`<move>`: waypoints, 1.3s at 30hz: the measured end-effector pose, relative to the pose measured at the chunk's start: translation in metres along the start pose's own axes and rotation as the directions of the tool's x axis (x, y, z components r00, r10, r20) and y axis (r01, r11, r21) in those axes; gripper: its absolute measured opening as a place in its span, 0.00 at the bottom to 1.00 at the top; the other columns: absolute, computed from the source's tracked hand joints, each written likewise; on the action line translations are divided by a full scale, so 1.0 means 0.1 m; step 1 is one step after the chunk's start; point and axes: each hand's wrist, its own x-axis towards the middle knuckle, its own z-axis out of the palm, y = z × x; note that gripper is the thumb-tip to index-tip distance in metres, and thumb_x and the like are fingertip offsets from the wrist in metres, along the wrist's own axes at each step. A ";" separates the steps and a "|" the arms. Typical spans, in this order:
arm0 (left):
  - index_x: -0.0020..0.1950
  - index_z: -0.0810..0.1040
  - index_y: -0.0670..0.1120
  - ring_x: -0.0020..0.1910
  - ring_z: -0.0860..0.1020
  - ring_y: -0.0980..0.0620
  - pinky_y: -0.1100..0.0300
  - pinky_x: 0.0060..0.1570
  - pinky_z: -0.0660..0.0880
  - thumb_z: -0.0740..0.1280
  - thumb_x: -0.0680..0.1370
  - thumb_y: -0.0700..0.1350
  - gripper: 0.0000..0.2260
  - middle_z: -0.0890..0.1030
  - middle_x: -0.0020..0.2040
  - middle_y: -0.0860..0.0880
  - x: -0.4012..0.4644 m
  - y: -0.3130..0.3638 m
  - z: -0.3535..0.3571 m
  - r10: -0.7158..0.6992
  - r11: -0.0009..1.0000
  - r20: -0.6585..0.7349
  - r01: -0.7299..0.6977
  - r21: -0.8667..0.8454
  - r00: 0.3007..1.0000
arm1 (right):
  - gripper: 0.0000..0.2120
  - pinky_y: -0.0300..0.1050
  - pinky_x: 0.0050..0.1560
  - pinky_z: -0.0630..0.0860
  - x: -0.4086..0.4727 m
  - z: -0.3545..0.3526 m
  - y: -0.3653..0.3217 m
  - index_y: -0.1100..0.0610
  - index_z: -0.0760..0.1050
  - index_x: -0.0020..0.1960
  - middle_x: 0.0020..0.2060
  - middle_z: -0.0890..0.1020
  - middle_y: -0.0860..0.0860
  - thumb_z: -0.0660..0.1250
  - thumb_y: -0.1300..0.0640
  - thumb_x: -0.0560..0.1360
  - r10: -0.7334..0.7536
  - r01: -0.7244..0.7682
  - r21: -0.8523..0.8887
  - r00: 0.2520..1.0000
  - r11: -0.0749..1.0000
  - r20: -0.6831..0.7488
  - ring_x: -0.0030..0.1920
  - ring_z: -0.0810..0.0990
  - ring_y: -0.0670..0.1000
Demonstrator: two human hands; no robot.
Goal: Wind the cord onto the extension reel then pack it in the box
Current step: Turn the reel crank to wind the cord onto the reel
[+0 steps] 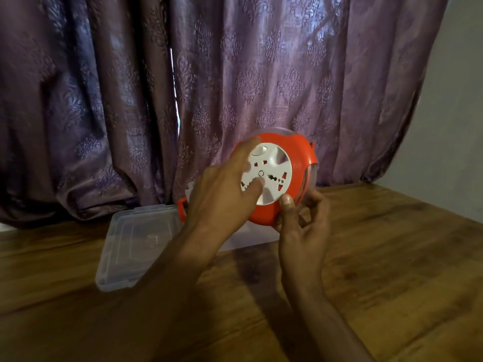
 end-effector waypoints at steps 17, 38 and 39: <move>0.49 0.77 0.54 0.22 0.77 0.56 0.68 0.20 0.67 0.68 0.73 0.61 0.12 0.82 0.28 0.52 0.01 0.00 0.03 -0.523 0.425 0.481 0.705 -0.568 0.703 | 0.17 0.56 0.52 0.82 -0.16 0.05 -0.06 0.53 0.71 0.64 0.57 0.80 0.53 0.70 0.52 0.77 -0.159 0.179 -0.151 0.977 0.972 0.139 0.56 0.82 0.55; 0.74 0.59 0.62 0.56 0.78 0.40 0.51 0.52 0.73 0.66 0.74 0.57 0.30 0.81 0.59 0.44 -0.05 -0.06 0.07 -0.008 0.963 0.129 -0.027 0.267 0.992 | 0.13 0.50 0.58 0.83 -0.13 0.04 0.00 0.53 0.73 0.64 0.60 0.81 0.49 0.69 0.57 0.80 -0.053 0.056 -0.035 0.995 0.998 0.082 0.62 0.81 0.47; 0.75 0.59 0.62 0.55 0.78 0.41 0.51 0.52 0.73 0.65 0.75 0.56 0.30 0.81 0.59 0.44 -0.05 -0.06 0.08 0.015 0.954 0.137 -0.055 0.296 0.990 | 0.13 0.50 0.57 0.83 -0.12 0.04 0.01 0.52 0.74 0.63 0.60 0.81 0.48 0.69 0.57 0.80 -0.049 0.052 -0.035 0.996 0.998 0.073 0.61 0.81 0.47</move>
